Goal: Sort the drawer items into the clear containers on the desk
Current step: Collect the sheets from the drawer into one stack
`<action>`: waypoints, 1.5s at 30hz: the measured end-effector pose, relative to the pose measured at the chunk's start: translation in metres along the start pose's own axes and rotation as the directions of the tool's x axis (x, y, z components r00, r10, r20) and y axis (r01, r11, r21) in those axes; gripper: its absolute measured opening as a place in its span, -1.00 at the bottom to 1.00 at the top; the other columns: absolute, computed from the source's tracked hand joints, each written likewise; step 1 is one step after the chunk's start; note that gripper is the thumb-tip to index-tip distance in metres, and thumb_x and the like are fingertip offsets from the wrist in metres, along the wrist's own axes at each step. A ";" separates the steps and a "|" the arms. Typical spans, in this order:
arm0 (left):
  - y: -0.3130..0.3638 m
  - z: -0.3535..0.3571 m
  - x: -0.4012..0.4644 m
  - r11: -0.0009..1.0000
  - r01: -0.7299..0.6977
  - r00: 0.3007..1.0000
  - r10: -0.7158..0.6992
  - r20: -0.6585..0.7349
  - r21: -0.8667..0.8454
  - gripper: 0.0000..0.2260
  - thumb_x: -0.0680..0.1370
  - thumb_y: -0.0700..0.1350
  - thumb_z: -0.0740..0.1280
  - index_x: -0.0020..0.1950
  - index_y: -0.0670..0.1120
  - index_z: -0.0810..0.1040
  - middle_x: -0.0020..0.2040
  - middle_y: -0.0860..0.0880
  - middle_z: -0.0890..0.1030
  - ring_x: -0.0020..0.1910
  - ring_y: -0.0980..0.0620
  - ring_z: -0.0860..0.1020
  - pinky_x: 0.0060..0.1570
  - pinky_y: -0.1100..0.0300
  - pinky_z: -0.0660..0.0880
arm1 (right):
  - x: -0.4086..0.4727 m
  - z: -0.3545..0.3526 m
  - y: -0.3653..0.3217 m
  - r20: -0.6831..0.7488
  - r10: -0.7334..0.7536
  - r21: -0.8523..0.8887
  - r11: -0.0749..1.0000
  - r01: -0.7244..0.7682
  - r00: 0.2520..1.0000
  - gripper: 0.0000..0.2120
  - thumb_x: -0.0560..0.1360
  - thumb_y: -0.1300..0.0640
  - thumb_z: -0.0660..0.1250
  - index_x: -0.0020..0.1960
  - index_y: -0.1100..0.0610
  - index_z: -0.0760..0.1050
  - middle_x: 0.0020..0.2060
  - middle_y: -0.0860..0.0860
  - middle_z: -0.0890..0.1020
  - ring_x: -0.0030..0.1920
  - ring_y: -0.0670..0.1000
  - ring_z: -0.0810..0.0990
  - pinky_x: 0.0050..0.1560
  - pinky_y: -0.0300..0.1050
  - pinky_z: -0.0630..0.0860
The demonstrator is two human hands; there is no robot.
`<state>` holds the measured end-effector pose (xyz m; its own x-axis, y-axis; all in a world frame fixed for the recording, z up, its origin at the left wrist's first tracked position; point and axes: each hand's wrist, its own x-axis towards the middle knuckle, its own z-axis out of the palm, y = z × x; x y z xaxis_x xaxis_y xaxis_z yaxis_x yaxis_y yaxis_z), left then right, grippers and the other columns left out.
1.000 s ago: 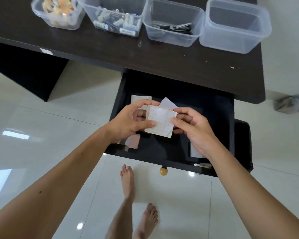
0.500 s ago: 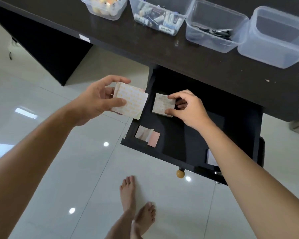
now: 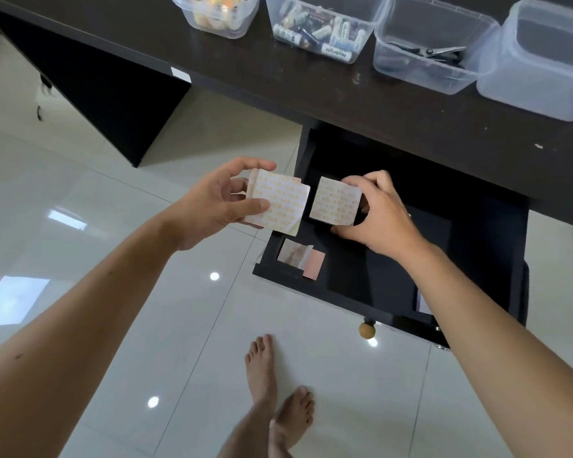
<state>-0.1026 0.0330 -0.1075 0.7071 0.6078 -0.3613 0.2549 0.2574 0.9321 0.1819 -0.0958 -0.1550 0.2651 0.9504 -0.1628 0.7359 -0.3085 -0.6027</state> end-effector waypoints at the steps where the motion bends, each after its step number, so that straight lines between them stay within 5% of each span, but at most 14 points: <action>1: 0.002 0.002 0.001 1.000 0.000 1.000 0.000 0.006 0.000 -0.53 0.60 -0.34 0.41 0.46 -0.01 0.49 0.27 -0.25 0.66 0.16 -0.16 0.71 0.03 0.12 0.67 | -0.005 -0.006 -0.003 -0.005 -0.006 0.012 1.000 0.006 1.000 -0.23 0.32 0.00 0.70 0.45 -0.11 0.44 0.24 -0.12 0.36 0.18 -0.05 0.48 0.25 0.02 0.58; 8: 0.014 0.029 0.016 1.000 -0.009 0.999 0.008 0.043 0.005 -0.54 0.61 -0.31 0.42 0.45 0.03 0.48 0.25 -0.16 0.68 0.20 -0.12 0.70 0.10 0.12 0.66 | -0.044 -0.051 -0.006 -0.076 -0.029 0.134 0.990 0.039 0.997 -0.29 0.32 0.07 0.70 0.35 -0.21 0.46 0.14 -0.13 0.52 0.11 -0.07 0.61 0.14 0.08 0.66; 15: 0.019 0.081 0.044 0.998 -0.042 0.989 0.034 0.147 0.048 -0.51 0.62 -0.33 0.40 0.49 0.02 0.44 0.24 -0.15 0.69 0.22 -0.10 0.69 0.18 0.04 0.66 | -0.078 -0.086 0.012 -0.173 -0.013 0.273 0.960 0.061 0.985 -0.24 0.33 0.11 0.72 0.43 -0.16 0.48 0.21 -0.11 0.53 0.00 -0.01 0.65 -0.06 -0.12 0.68; 20: 0.017 0.112 0.061 0.999 -0.041 0.976 0.044 0.213 -0.017 -0.44 0.56 -0.25 0.46 0.52 0.04 0.43 0.29 -0.15 0.66 0.26 -0.16 0.67 0.18 -0.10 0.67 | -0.081 -0.083 0.029 -0.131 -0.016 0.252 0.967 0.049 0.991 -0.16 0.30 0.06 0.74 0.50 -0.13 0.47 0.20 -0.12 0.49 0.01 -0.07 0.63 0.00 -0.17 0.68; 24: 0.013 0.124 0.071 0.993 -0.005 0.969 0.033 0.246 -0.116 -0.40 0.52 -0.24 0.46 0.54 0.04 0.42 0.30 -0.15 0.63 0.26 -0.19 0.68 0.00 -0.09 0.72 | -0.077 -0.077 0.040 -0.124 -0.013 0.281 0.958 0.047 0.992 -0.11 0.29 0.05 0.75 0.53 -0.14 0.45 0.22 -0.09 0.48 0.04 -0.04 0.65 0.01 -0.17 0.69; 33: -0.004 0.144 0.083 0.986 0.121 0.952 -0.081 0.296 -0.117 -0.47 0.52 -0.17 0.50 0.46 0.01 0.45 0.29 -0.20 0.62 0.21 -0.21 0.70 -0.06 -0.07 0.72 | -0.069 -0.055 0.052 -0.093 -0.003 0.230 0.973 0.024 0.996 -0.10 0.29 -0.05 0.73 0.54 -0.22 0.43 0.19 -0.13 0.43 0.08 -0.06 0.58 0.08 -0.15 0.64; 36: -0.014 0.145 0.086 0.986 0.162 0.954 -0.148 0.262 -0.033 -0.53 0.56 -0.27 0.49 0.41 0.00 0.46 0.23 -0.14 0.65 0.13 -0.16 0.73 -0.16 -0.04 0.73 | -0.069 -0.044 0.058 -0.028 0.037 0.302 0.953 -0.027 0.999 -0.16 0.32 -0.11 0.71 0.52 -0.23 0.44 0.19 -0.12 0.46 0.03 -0.03 0.63 0.06 -0.13 0.65; 39: -0.024 0.142 0.087 0.979 0.177 0.951 -0.197 0.240 0.104 -0.56 0.58 -0.31 0.47 0.36 0.05 0.47 0.19 -0.08 0.68 0.12 -0.11 0.73 -0.18 0.01 0.72 | -0.067 -0.043 0.069 -0.075 0.152 0.425 0.899 -0.107 0.986 -0.44 0.49 -0.07 0.59 0.45 -0.12 0.54 0.15 -0.03 0.55 -0.07 0.03 0.69 0.00 -0.16 0.66; 42: -0.033 0.138 0.086 0.957 0.188 0.950 -0.234 0.206 0.222 -0.57 0.57 -0.30 0.47 0.33 0.08 0.49 0.16 -0.01 0.70 0.13 -0.04 0.72 -0.16 0.04 0.72 | -0.059 -0.042 0.087 -0.171 0.223 0.325 0.932 -0.159 0.960 -0.61 0.53 0.05 0.57 0.34 -0.03 0.63 0.07 -0.03 0.59 -0.09 0.01 0.67 -0.01 -0.19 0.64; 45: -0.036 0.137 0.087 0.940 0.189 0.947 -0.251 0.200 0.285 -0.57 0.57 -0.30 0.48 0.33 0.08 0.49 0.16 0.01 0.70 0.13 -0.02 0.71 -0.12 0.05 0.73 | -0.049 -0.033 0.102 -0.193 0.220 0.229 0.958 -0.174 0.956 -0.56 0.47 0.03 0.63 0.32 0.00 0.65 0.05 -0.04 0.58 -0.13 -0.06 0.62 -0.06 -0.19 0.57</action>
<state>0.0398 -0.0261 -0.1684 0.7373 0.3611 -0.5709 0.5614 0.1425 0.8152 0.2645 -0.1751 -0.1823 0.5356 0.8332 -0.1375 0.5159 -0.4517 -0.7279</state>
